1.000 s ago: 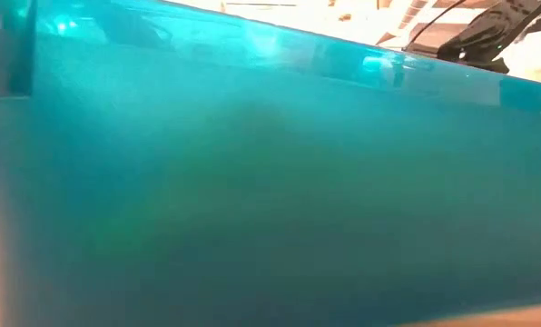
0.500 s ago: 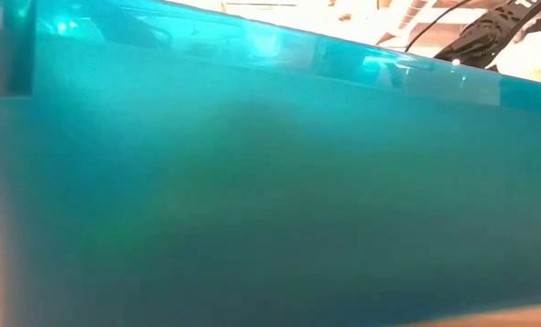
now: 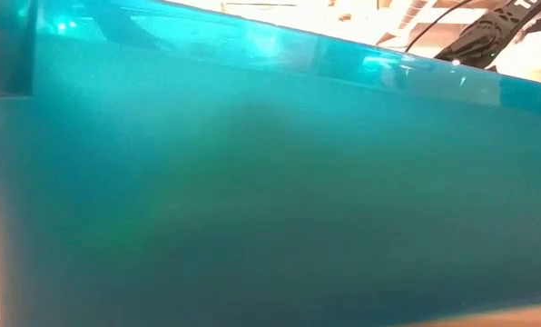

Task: Fold microfiber towels
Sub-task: Fold the blue microfiber towel

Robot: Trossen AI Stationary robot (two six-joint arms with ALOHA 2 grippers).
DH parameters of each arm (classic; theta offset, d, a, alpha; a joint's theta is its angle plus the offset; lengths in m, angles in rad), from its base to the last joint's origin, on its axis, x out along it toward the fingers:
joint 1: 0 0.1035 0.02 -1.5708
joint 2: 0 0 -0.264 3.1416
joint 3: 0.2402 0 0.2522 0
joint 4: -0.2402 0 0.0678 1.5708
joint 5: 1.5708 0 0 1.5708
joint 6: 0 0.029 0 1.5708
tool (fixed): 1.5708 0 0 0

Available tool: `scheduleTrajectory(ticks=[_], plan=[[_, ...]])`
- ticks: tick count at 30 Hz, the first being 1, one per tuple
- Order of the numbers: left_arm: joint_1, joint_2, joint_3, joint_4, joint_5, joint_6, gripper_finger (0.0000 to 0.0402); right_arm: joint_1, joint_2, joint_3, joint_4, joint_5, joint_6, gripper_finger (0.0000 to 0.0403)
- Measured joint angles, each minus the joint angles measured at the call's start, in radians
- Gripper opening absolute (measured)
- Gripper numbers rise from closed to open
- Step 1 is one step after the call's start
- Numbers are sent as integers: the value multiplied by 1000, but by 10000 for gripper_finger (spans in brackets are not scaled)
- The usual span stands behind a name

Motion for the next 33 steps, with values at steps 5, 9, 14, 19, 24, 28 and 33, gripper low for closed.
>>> scheduleTrajectory(ticks=[5,9,14,19,24,28,33], plan=[[-3,0,1,14,-37,-19,84,-11,0,0,-7,1,-6,76],[-3,0,3,-10,-11,-29,125,-13,0,0,11,0,-29,102],[2,-28,45,-104,46,-72,166,-22,-30,0,16,3,-55,157],[15,-94,65,-32,42,-113,180,-50,-97,0,23,49,-61,194],[-3,-83,30,165,221,-247,164,10,-178,-13,84,26,-95,188],[-56,-56,-15,268,214,-278,122,122,-243,-91,141,31,-13,141],[-117,-35,-47,278,169,-224,45,273,-262,-221,221,78,139,48]])
